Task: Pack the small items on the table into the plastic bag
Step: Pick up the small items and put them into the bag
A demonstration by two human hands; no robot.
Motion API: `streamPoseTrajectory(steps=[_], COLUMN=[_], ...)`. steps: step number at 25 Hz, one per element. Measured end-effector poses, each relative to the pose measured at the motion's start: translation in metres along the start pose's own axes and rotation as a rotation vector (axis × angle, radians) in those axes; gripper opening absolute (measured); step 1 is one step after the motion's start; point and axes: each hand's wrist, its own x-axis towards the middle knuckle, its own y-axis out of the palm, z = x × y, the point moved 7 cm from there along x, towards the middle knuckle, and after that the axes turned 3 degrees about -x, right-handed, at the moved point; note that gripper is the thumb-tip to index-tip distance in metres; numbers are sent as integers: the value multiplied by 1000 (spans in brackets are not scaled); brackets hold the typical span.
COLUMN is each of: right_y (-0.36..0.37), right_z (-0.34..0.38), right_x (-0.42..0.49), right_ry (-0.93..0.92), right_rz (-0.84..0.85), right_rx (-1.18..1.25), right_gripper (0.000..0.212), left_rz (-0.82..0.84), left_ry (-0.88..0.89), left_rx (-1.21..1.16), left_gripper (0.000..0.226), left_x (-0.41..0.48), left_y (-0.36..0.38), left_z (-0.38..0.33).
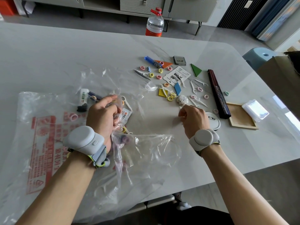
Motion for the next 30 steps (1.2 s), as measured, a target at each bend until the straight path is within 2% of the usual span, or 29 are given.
streamPoseTrajectory(steps=[2, 5, 7, 11, 18, 23, 30], right_y=[-6, -11, -11, -12, 6, 12, 8], right_z=[-15, -37, -38, -24, 6, 32, 47], right_x=[2, 4, 3, 2, 3, -6, -12], right_ry=[66, 243, 269, 229, 83, -104, -158], right_rz=[-25, 13, 37, 102, 254, 301, 299], right_rx=[-4, 1, -25, -75, -60, -108, -113], right_gripper=[24, 46, 43, 26, 15, 11, 17], left_rz=[4, 2, 3, 3, 0, 6, 4], left_ry=[2, -1, -9, -25, -29, -23, -21], left_rx=[7, 15, 13, 3, 6, 11, 6], left_gripper=[48, 47, 48, 48, 48, 47, 48], left_x=[1, 0, 0, 1, -3, -2, 0], left_y=[0, 0, 1, 1, 2, 3, 2], left_z=[1, 2, 3, 6, 4, 3, 5])
